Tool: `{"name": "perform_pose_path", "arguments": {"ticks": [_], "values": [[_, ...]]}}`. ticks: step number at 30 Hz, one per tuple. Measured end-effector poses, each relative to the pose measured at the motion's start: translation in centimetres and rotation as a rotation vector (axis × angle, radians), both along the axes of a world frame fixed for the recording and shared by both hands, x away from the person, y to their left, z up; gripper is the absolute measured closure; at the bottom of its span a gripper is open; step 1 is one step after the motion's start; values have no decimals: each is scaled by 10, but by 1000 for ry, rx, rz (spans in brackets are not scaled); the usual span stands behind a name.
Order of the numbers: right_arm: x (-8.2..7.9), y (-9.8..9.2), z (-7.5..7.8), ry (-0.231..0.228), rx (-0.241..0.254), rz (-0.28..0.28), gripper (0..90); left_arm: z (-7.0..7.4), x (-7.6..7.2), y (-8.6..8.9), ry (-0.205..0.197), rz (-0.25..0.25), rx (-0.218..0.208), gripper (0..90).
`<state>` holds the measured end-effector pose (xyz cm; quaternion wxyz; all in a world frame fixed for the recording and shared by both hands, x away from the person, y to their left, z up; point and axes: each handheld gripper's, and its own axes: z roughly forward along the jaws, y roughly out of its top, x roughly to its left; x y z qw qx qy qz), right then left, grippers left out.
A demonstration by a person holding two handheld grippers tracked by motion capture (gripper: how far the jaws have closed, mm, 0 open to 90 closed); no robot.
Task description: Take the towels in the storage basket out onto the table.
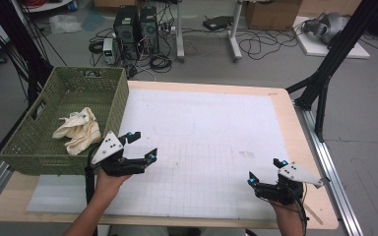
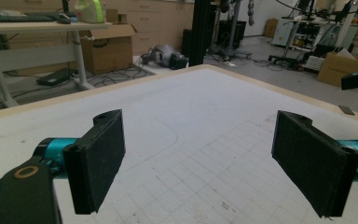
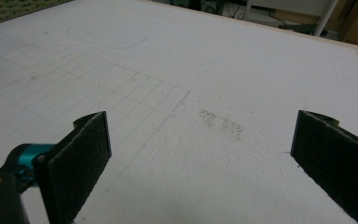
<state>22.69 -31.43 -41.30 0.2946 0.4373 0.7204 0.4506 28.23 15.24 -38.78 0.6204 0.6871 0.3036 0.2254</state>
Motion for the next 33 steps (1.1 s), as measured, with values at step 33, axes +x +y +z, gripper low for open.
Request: {"name": "perform_pose_path", "arguments": {"ticks": [33], "values": [[6,7,-1,15,-6,28,41,91,31,119,-33,209,-17,176]]}}
